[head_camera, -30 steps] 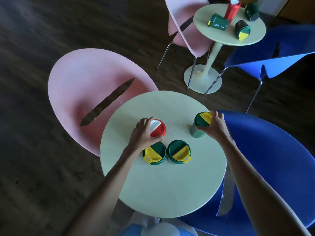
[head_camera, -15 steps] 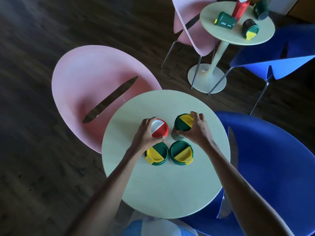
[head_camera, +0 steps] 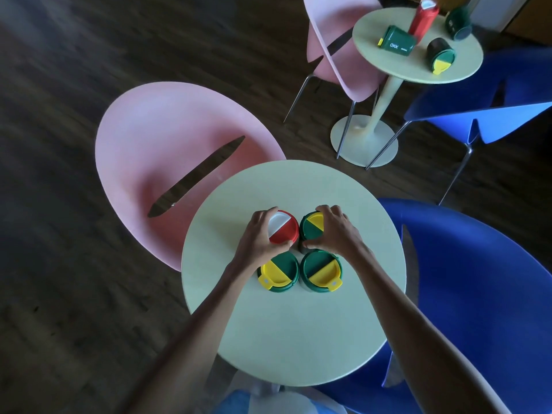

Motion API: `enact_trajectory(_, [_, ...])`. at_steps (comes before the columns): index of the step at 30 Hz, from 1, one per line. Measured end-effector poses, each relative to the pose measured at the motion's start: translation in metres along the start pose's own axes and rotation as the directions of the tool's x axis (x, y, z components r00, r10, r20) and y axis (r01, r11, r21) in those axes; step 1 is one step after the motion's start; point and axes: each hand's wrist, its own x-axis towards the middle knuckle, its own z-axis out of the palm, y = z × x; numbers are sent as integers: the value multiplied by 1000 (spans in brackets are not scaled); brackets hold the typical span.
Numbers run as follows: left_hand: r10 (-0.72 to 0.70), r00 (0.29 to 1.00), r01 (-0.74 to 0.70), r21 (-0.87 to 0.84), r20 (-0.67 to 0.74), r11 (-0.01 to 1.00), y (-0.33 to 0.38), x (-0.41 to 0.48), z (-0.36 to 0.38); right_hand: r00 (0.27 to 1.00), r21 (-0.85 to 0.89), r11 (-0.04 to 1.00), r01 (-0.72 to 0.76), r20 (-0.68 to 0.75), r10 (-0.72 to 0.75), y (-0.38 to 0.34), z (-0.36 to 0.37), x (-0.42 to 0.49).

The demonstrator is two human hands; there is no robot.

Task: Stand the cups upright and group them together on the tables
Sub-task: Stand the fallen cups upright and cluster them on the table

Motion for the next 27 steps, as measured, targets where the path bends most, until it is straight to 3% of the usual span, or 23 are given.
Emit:
enact_trajectory(7, [6,1000,-6,9,26,1000,-2,0,0,1000,22,1000,10,-10,-10,1,0,0])
enact_trajectory(9, [18,1000,-18,-4,9,1000,-1,-2,-1,1000,151,988,-16,20,13,4,-2,0])
enact_trajectory(11, [18,998,-20,-40,-61,999,0,-9,-4,993,416,902,-118,34,114,13,-5,-4])
enact_trajectory(13, [-43,989,25,-131,-141,991,-1,-25,-7,971,649,735,-198,28,237,26,-3,-17])
enact_trajectory(16, [-151,977,100,-298,-152,949,-12,-64,-7,963,776,614,-147,-30,268,39,16,-59])
enact_trajectory(20, [-126,991,107,-288,-47,952,-28,-104,5,992,705,702,-103,17,127,40,55,-107])
enact_trajectory(27, [-120,993,119,-251,13,961,-26,-107,16,985,646,763,-37,-106,137,37,70,-108])
